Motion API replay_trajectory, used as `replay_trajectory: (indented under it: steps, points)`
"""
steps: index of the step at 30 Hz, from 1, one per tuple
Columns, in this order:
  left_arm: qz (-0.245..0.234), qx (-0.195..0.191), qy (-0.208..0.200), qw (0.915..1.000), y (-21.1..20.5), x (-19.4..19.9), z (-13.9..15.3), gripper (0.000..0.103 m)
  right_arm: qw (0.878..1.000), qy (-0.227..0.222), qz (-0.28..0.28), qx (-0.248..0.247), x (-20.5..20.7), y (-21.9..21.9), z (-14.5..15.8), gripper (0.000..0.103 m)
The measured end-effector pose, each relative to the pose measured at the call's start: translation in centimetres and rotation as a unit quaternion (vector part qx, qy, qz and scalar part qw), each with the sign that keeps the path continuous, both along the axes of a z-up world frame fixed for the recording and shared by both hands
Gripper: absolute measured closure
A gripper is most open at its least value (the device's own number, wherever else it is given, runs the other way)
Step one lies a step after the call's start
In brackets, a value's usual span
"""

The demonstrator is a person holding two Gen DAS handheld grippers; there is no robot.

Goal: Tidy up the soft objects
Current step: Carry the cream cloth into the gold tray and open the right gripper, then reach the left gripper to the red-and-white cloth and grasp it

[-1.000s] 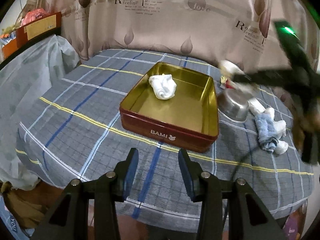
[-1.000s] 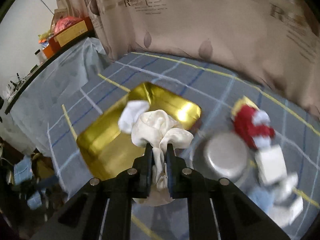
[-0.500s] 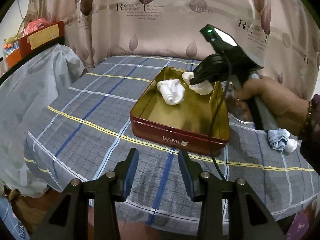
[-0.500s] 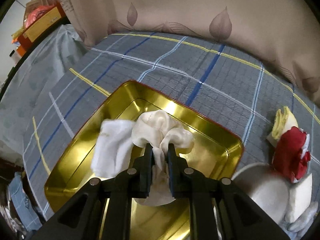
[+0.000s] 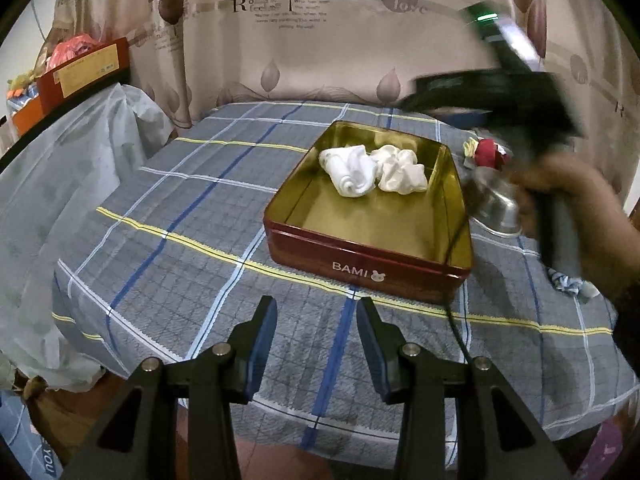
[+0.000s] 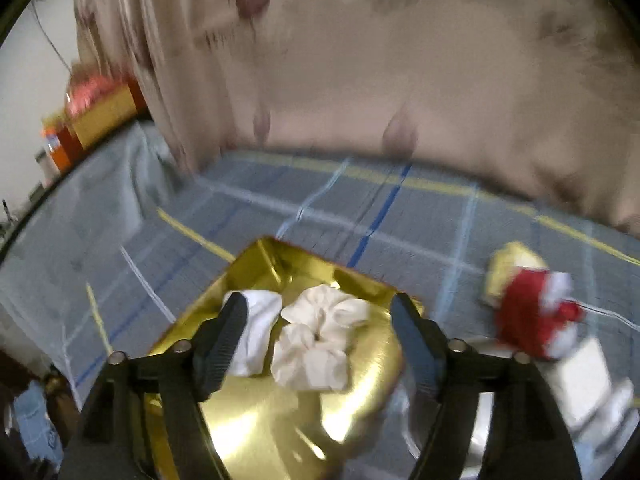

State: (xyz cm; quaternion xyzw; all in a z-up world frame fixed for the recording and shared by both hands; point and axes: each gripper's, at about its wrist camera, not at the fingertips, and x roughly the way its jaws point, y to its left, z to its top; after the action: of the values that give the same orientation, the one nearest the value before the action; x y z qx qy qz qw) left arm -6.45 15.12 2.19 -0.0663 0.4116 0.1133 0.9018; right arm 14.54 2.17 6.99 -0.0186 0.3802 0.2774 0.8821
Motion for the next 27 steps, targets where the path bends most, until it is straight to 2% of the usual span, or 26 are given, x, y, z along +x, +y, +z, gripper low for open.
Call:
replay_trajectory:
  steps: [1,2,4,7,10,13,15,17,21,27]
  points:
    - [-0.003,-0.003,-0.001,1.0,-0.1,0.0,0.0,0.061,1.0,-0.017,-0.012,0.012,-1.5,-2.0,0.7,0.021]
    - [-0.005,-0.005,-0.002,1.0,-0.2,0.0,0.0,0.061,0.999,-0.027,-0.019,0.02,-2.5,-3.5,1.1,0.014]
    - [-0.015,-0.012,-0.007,0.9998,-0.6,-0.2,0.0,0.061,0.997,-0.058,-0.044,0.011,-5.6,-7.9,1.4,0.009]
    - [-0.043,-0.023,-0.015,0.9987,-1.6,-0.4,-0.1,0.061,0.989,-0.1,-0.091,-0.06,-9.7,-14.6,0.2,0.007]
    - [-0.092,-0.055,-0.027,0.9939,-3.1,-0.6,-0.2,0.061,0.971,-0.119,-0.147,-0.145,-11.5,-20.3,-1.7,0.007]
    - [-0.112,-0.076,-0.032,0.9903,-4.3,-0.5,0.3,0.061,0.958,-0.112,-0.203,-0.171,-12.1,-26.3,-3.0,0.007]
    - [-0.136,-0.076,-0.032,0.9872,-5.5,0.0,1.1,0.061,0.945,-0.103,-0.243,-0.191,-11.8,-29.4,-3.9,0.007]
    - [-0.169,-0.049,-0.031,0.9839,-7.3,1.6,2.4,0.061,0.941,-0.084,-0.267,-0.189,-11.3,-31.6,-4.8,0.007]
    - [-0.236,-0.031,-0.02,0.9712,-10.1,6.2,5.0,0.061,0.939,-0.043,-0.303,-0.156,-10.5,-34.6,-6.8,0.007]
    - [-0.344,0.003,-0.011,0.9388,-14.2,17.6,8.4,0.061,0.949,-0.027,-0.295,-0.108,-10.7,-35.4,-7.2,0.007]
